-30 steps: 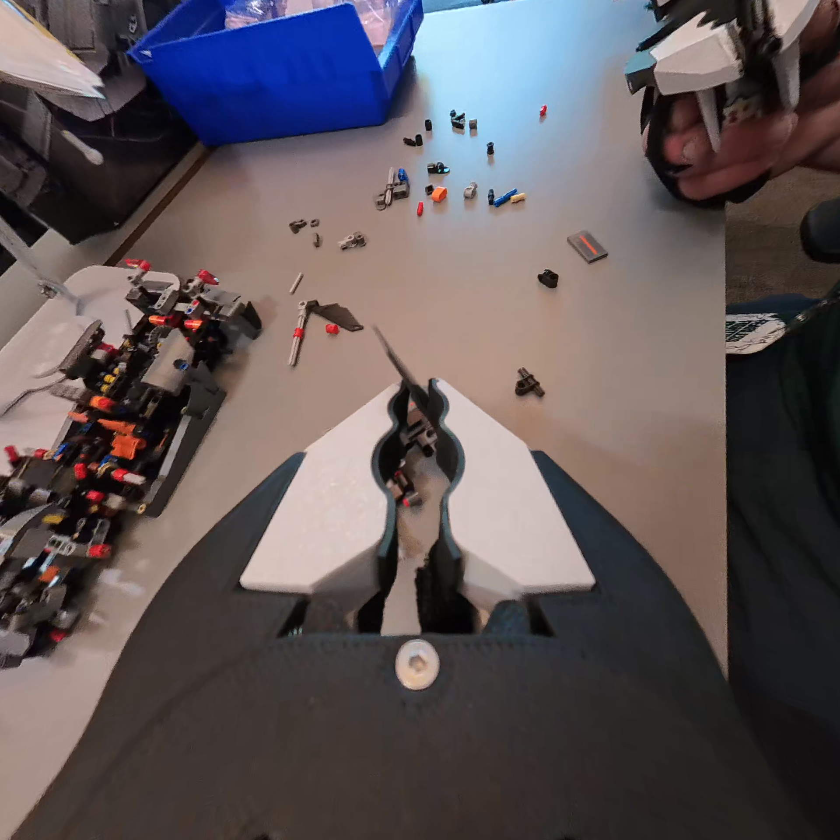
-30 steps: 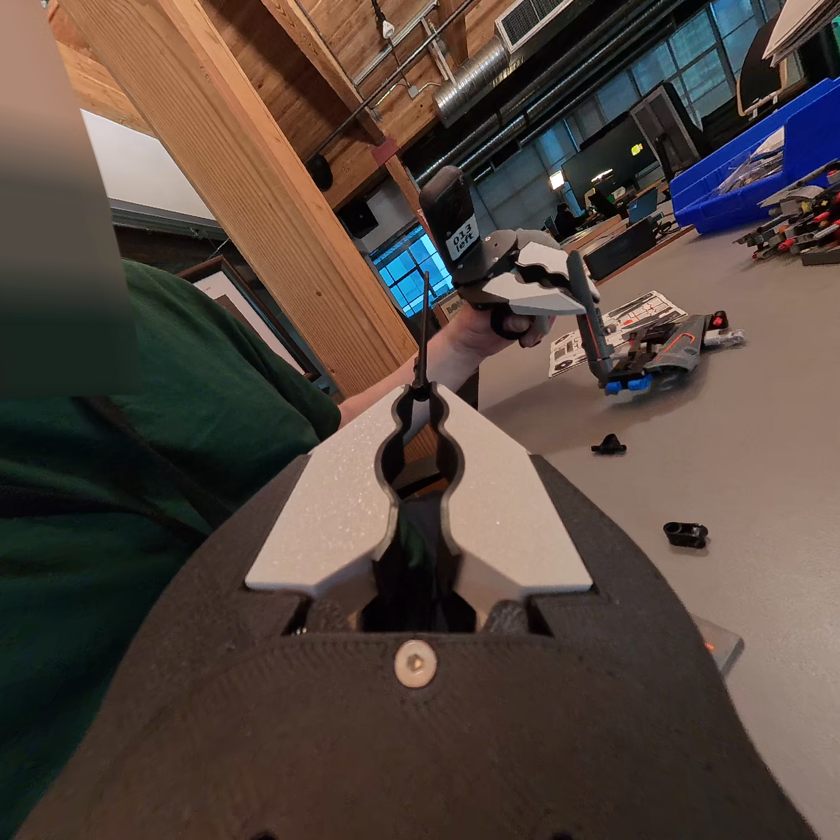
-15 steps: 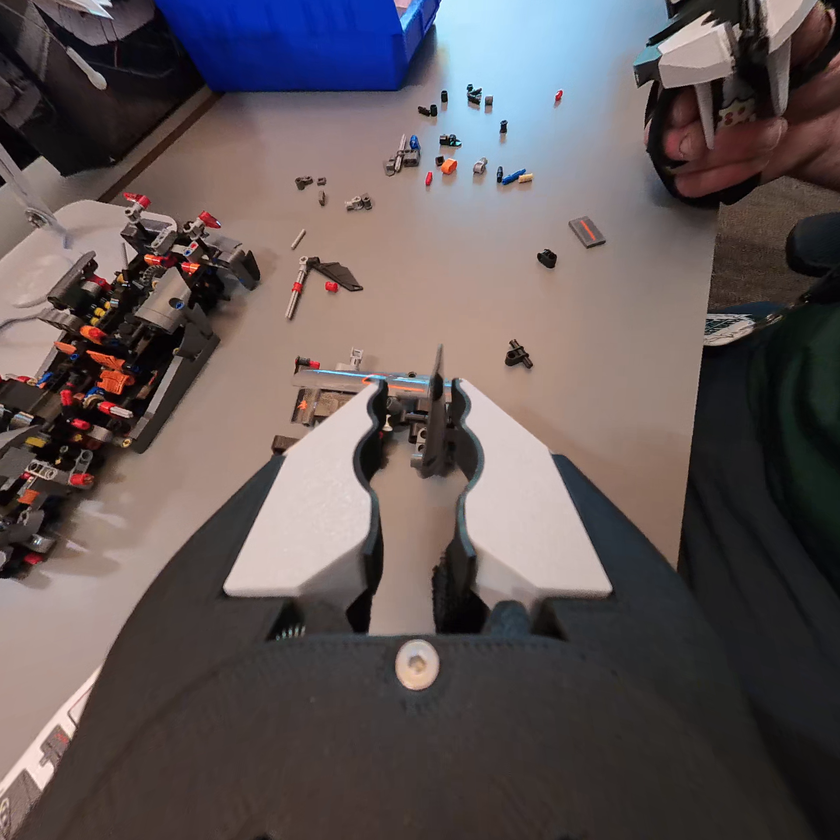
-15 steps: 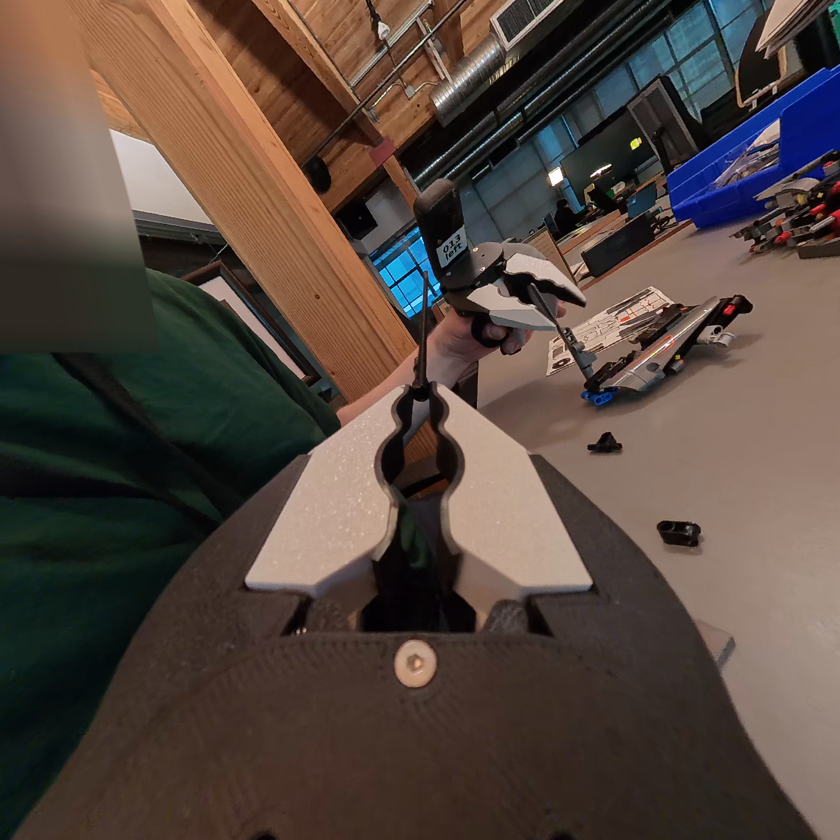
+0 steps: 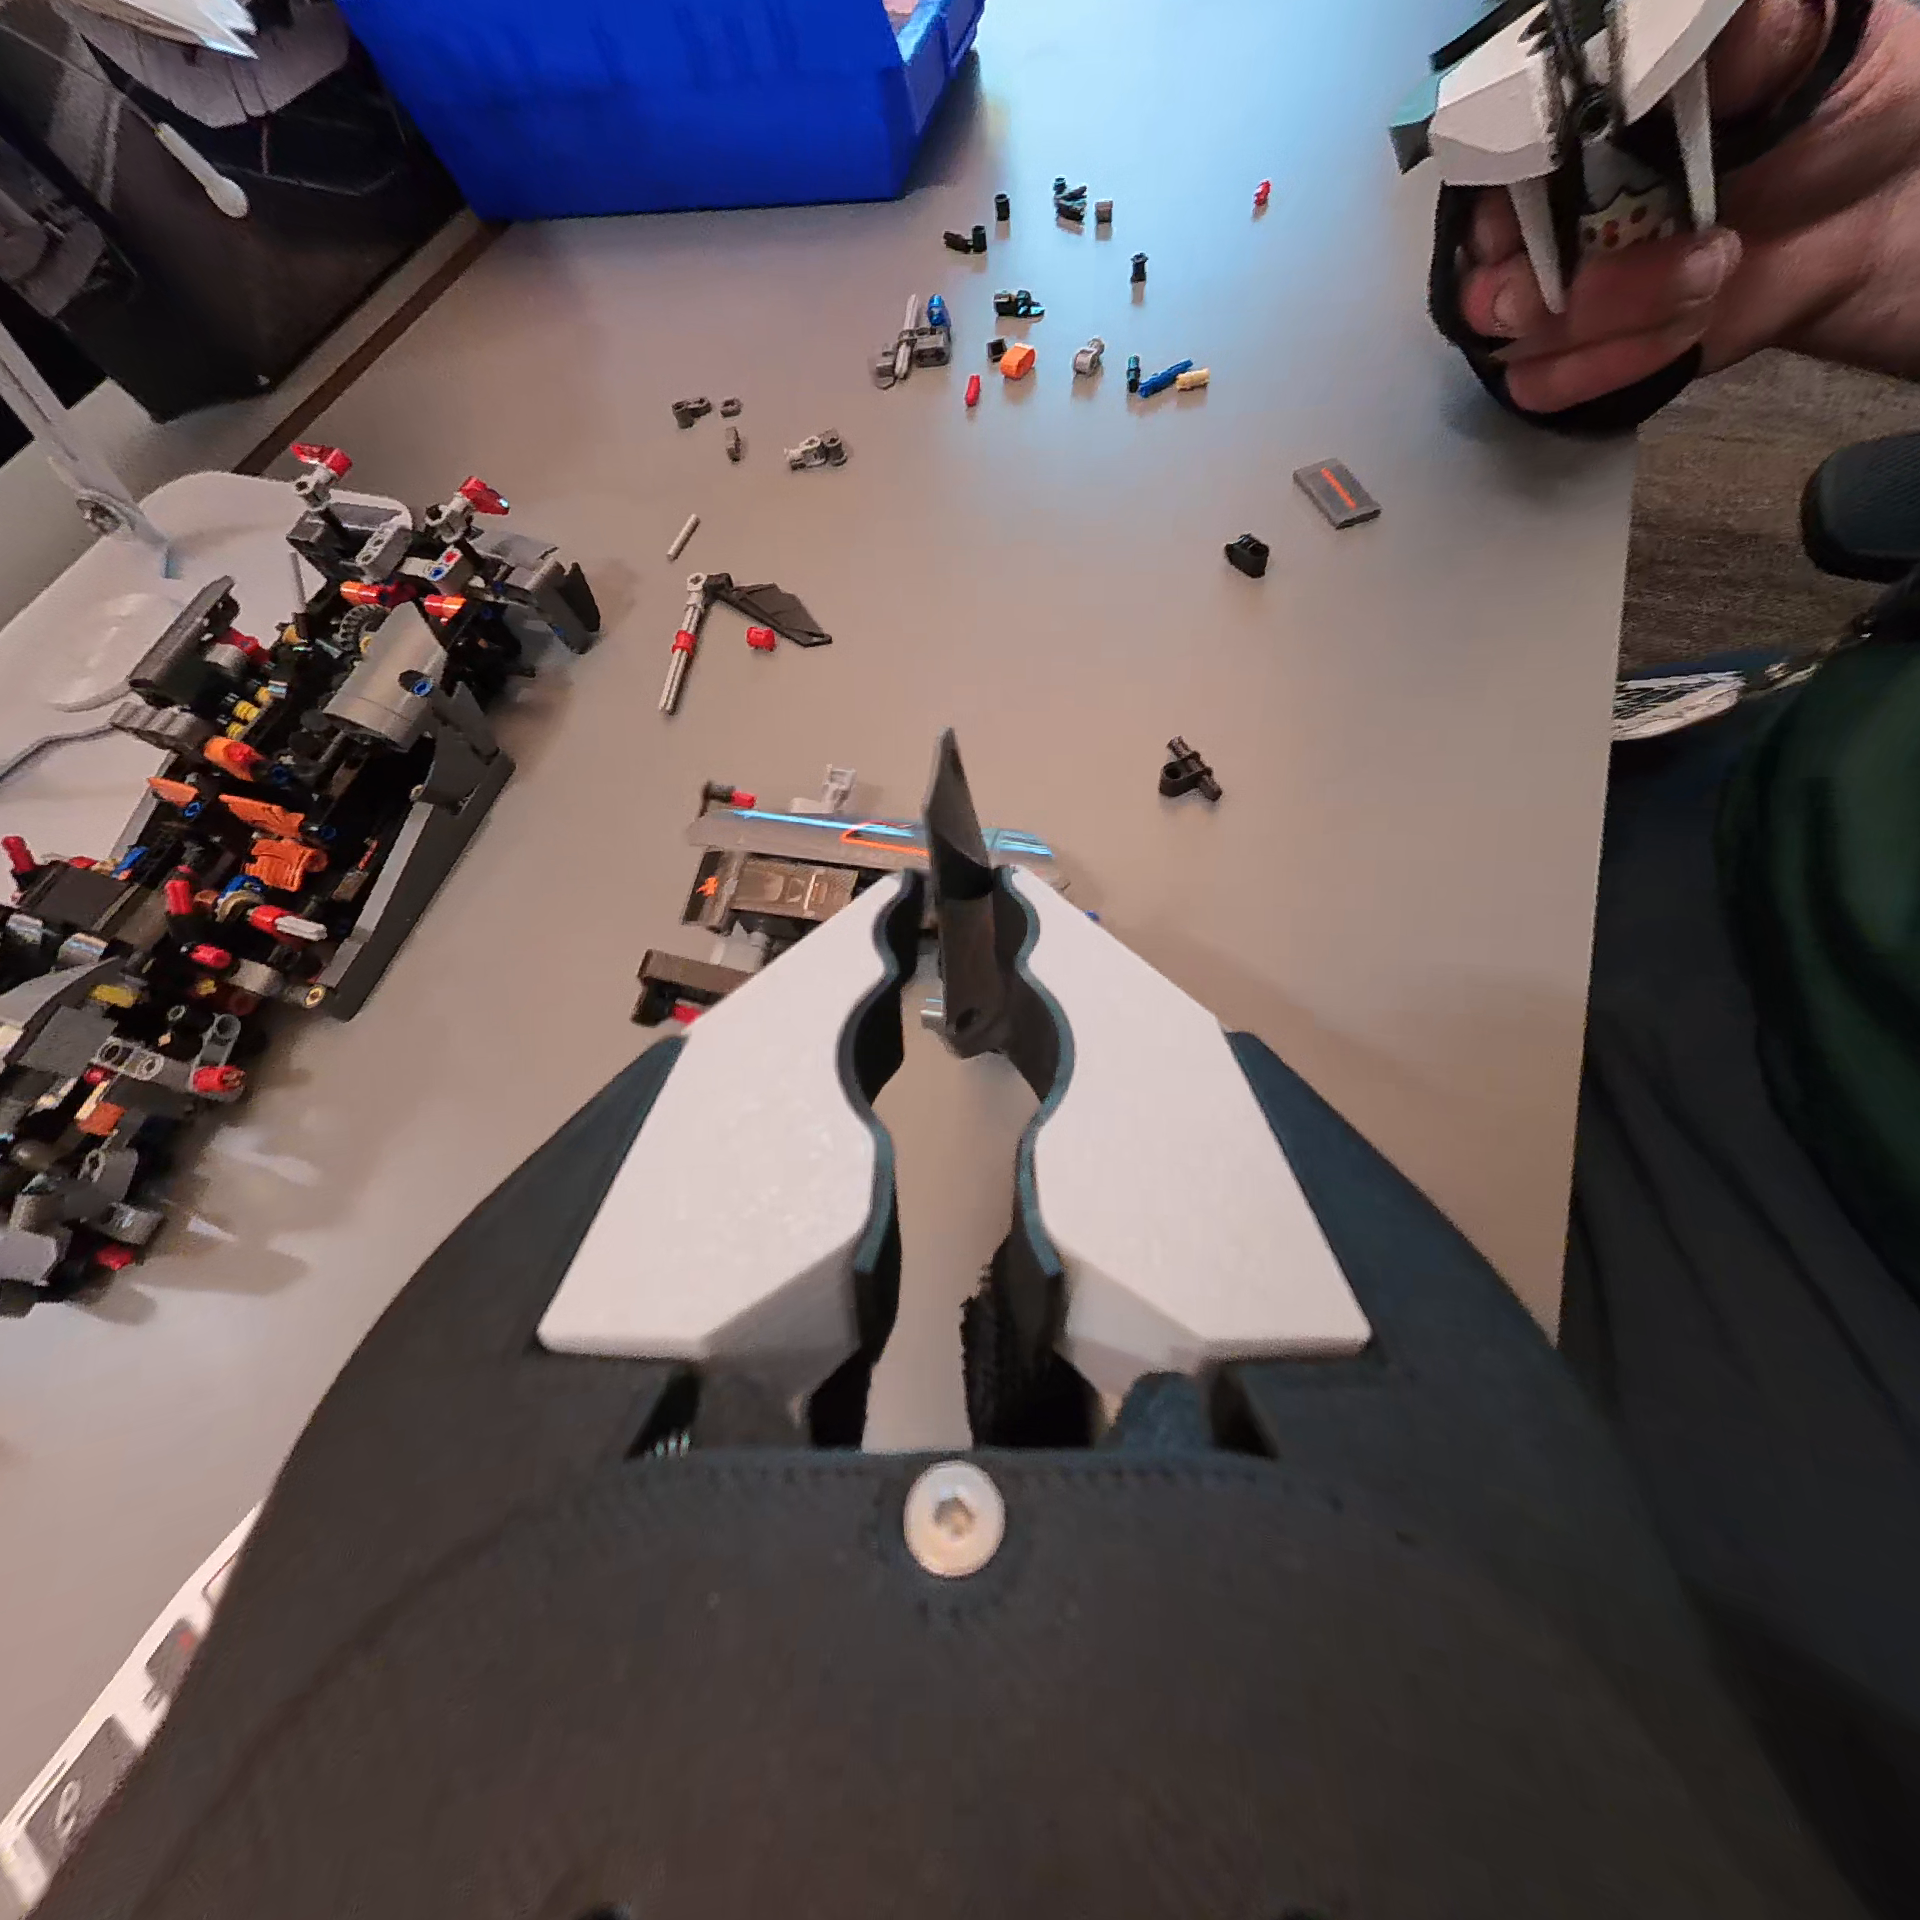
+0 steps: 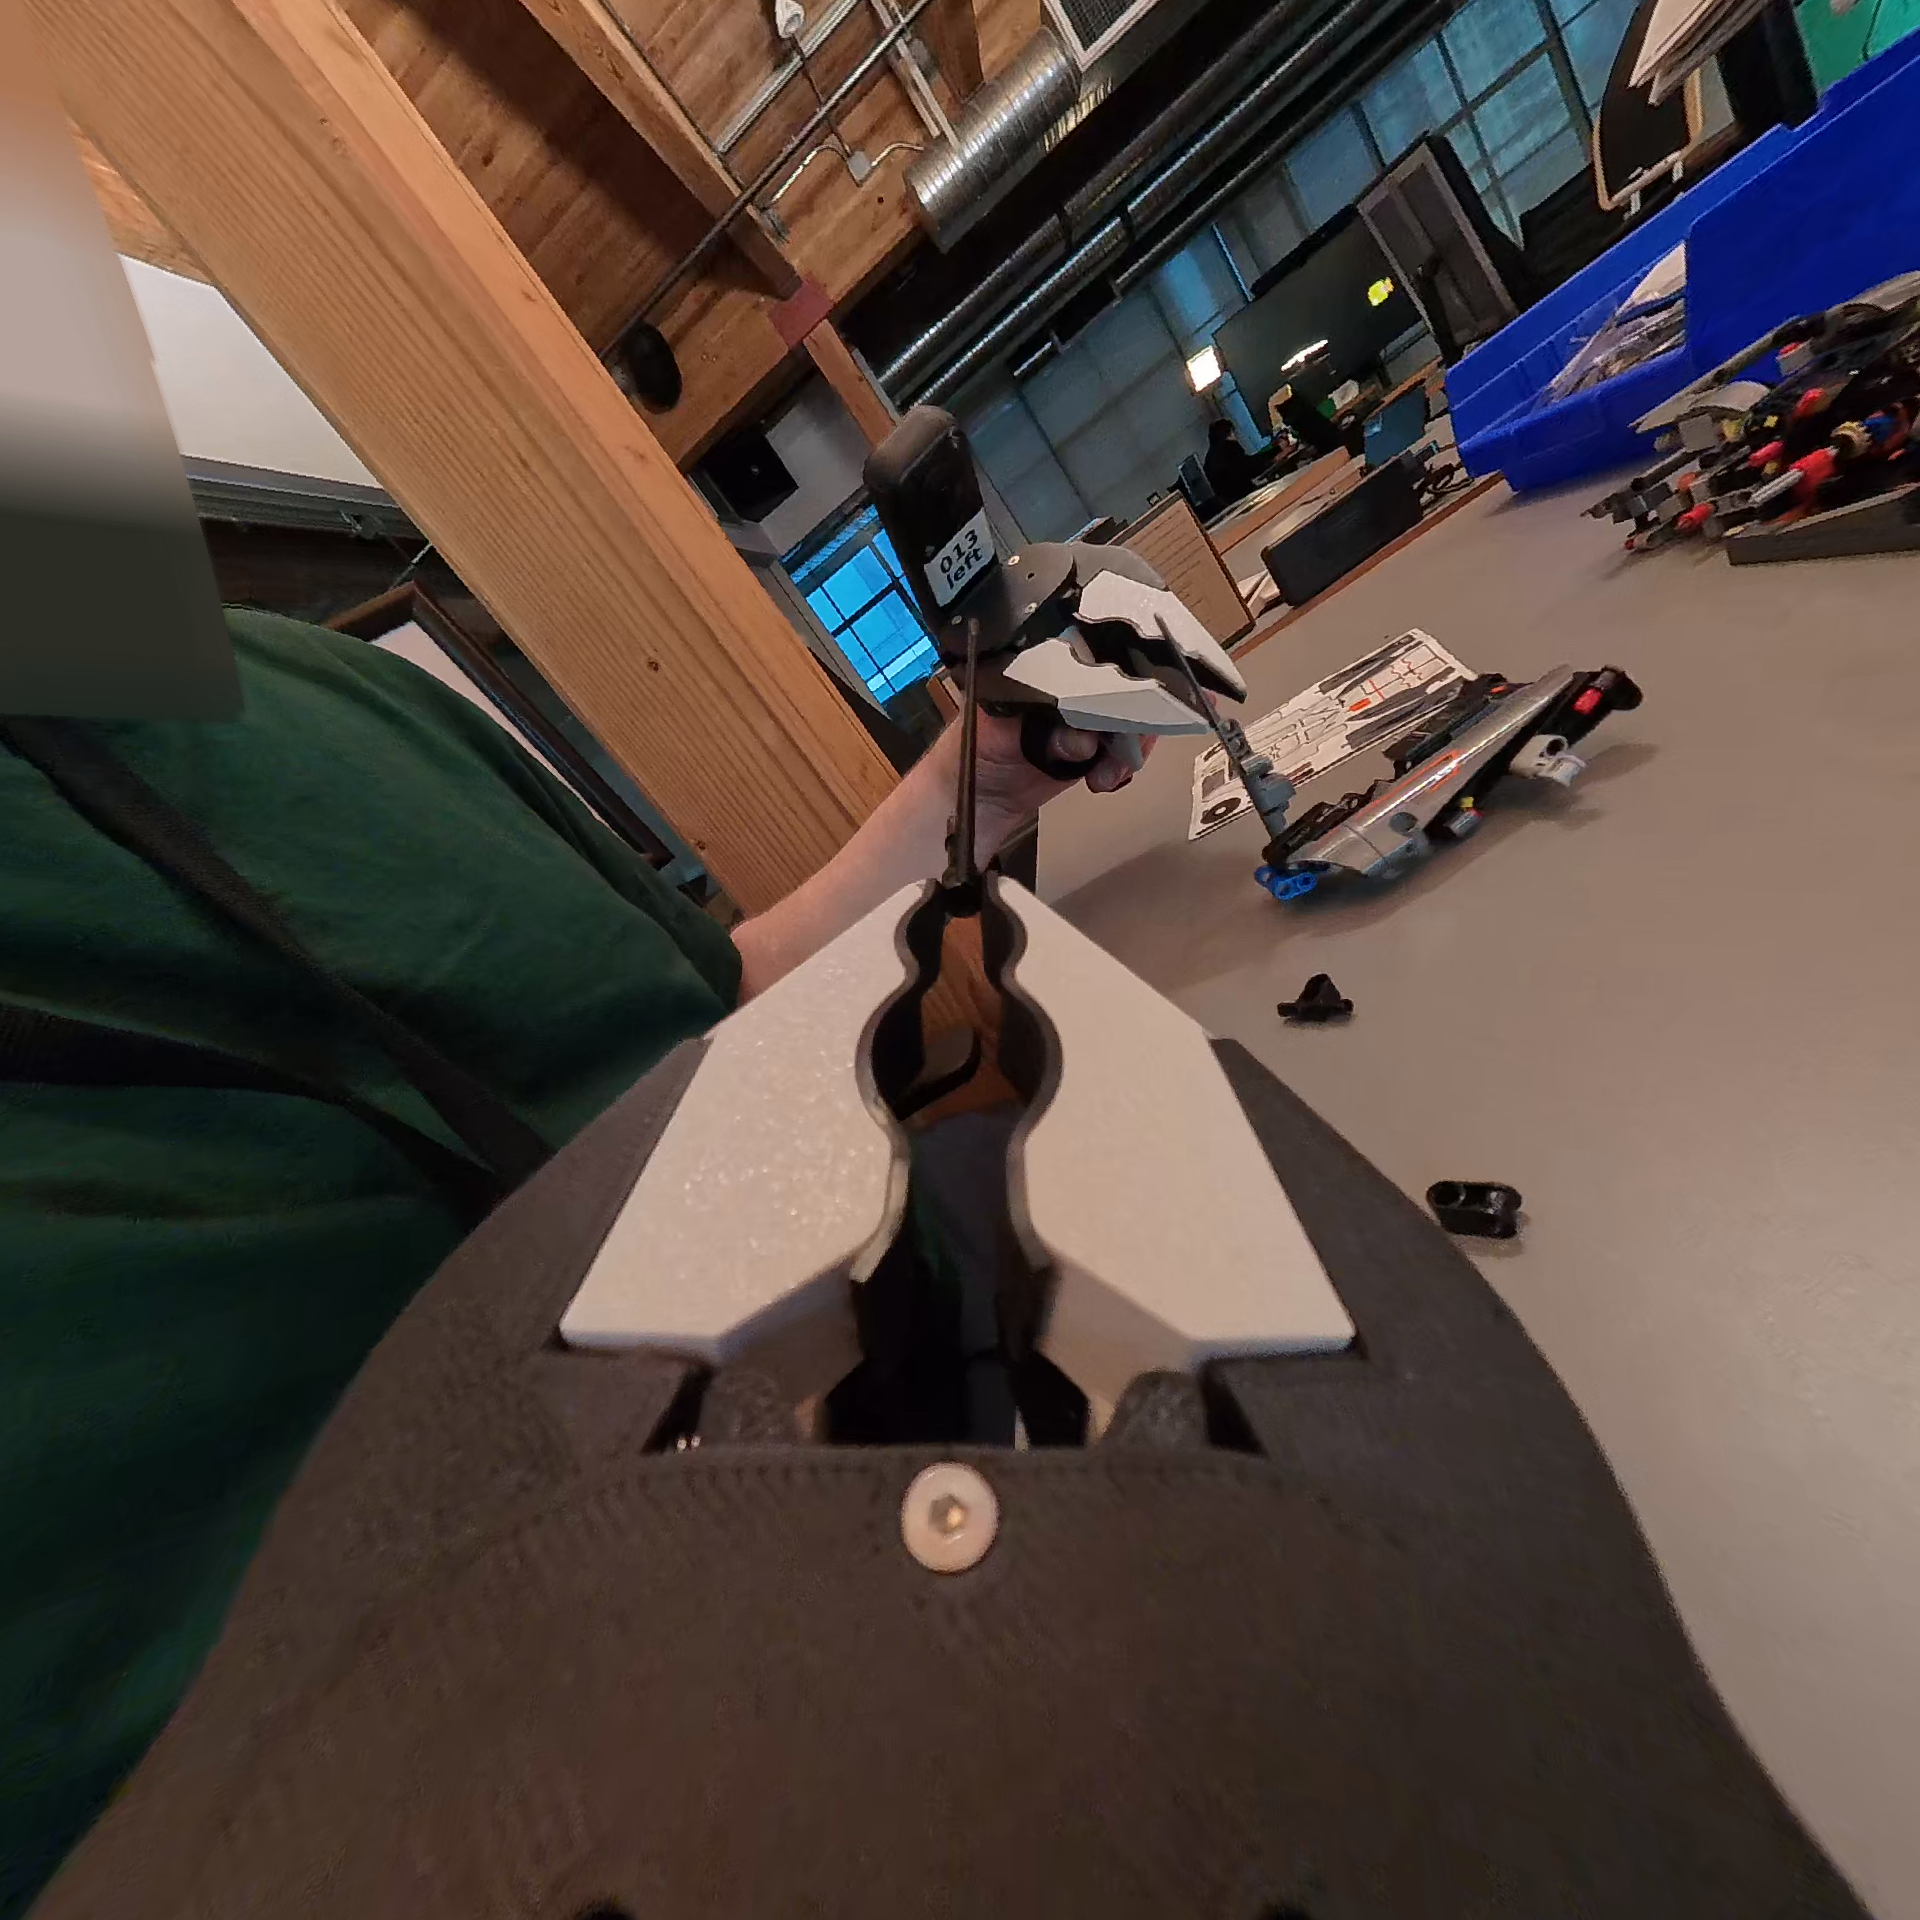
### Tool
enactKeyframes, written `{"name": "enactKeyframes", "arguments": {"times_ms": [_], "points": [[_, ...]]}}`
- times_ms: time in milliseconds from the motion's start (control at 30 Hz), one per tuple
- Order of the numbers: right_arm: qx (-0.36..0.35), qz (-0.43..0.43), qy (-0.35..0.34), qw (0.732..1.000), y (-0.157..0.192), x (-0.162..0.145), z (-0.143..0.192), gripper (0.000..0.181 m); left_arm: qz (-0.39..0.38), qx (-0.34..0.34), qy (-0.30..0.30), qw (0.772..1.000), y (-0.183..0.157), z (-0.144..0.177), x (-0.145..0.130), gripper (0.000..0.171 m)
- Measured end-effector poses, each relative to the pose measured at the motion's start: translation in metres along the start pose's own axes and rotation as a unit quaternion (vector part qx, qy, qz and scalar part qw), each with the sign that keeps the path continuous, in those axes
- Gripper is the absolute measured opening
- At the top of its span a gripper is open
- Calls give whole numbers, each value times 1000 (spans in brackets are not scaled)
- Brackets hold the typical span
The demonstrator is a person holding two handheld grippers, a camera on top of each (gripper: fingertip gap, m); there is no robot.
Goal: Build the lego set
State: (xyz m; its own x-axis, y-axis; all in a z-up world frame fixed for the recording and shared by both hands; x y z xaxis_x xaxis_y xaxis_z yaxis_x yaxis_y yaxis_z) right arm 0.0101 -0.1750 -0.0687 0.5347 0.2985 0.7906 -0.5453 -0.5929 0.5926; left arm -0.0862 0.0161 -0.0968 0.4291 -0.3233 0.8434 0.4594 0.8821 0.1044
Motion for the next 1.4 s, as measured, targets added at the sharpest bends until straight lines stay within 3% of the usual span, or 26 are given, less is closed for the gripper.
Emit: {"name": "enactKeyframes", "arguments": {"times_ms": [300,633,967,1100,1400], "points": [[-4,1,-1,1000,-1,0,0,5,33,62,6,998,16,13,-10,17],[9,7,-11,1000,3,2,2,5,49,97,-28,994,13,35,24,30],[28,10,-20,999,8,4,6,5,117,133,-4,984,27,25,33,41],[30,10,-22,999,9,4,6,5,129,132,9,983,27,14,28,41],[29,10,-20,999,8,3,6,5,114,132,26,984,25,6,18,20]]}}
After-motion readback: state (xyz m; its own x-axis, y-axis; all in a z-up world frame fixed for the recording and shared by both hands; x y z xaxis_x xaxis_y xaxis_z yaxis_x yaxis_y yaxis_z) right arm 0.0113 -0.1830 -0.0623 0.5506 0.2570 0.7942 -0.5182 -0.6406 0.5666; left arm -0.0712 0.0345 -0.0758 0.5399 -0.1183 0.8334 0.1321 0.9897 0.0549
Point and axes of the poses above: each gripper's, where its closed fingertips meet, z back along the fingers, x out of its top, y = z × x across the jaws, the point moved 2 cm from there along z, back along the fingers, and after that the axes turned 4 degrees about -x, right-handed, at the moved point
